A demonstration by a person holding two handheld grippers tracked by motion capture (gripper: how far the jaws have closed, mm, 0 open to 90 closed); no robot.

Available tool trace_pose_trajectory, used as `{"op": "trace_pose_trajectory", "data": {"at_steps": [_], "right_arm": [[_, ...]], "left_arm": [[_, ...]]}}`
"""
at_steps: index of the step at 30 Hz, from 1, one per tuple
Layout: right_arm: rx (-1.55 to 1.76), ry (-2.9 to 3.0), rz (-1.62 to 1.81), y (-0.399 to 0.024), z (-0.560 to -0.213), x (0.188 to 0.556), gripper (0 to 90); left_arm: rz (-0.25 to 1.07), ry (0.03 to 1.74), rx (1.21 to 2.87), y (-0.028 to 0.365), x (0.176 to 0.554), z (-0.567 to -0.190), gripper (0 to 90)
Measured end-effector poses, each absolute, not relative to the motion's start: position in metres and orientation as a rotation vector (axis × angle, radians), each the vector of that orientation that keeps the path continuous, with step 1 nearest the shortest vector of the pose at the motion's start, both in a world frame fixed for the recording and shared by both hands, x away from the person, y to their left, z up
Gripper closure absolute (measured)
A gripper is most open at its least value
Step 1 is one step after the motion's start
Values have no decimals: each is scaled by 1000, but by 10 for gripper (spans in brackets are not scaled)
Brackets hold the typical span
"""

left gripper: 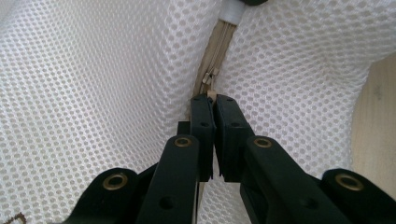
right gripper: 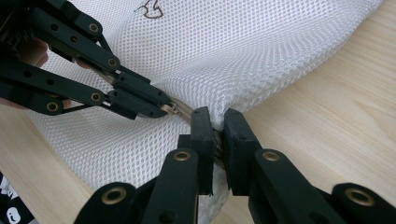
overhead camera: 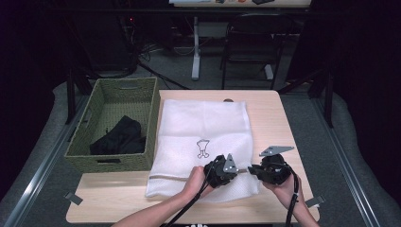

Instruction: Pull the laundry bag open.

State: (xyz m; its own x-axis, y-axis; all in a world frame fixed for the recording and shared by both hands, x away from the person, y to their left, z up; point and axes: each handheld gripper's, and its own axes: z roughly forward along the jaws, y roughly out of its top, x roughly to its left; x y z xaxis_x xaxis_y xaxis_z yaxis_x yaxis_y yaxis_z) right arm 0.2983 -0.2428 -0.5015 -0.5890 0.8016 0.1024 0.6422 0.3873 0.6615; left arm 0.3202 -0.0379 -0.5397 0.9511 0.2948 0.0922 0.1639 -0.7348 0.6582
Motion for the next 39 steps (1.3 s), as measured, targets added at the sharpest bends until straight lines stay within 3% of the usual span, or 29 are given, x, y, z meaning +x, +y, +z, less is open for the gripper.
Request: {"op": "trace_pose_trajectory", "data": {"at_steps": [39], "right_arm": [[1298, 2395, 982, -247, -501, 298, 841]], "left_arm": [[237, 360, 2449, -14, 323, -542, 870]]}}
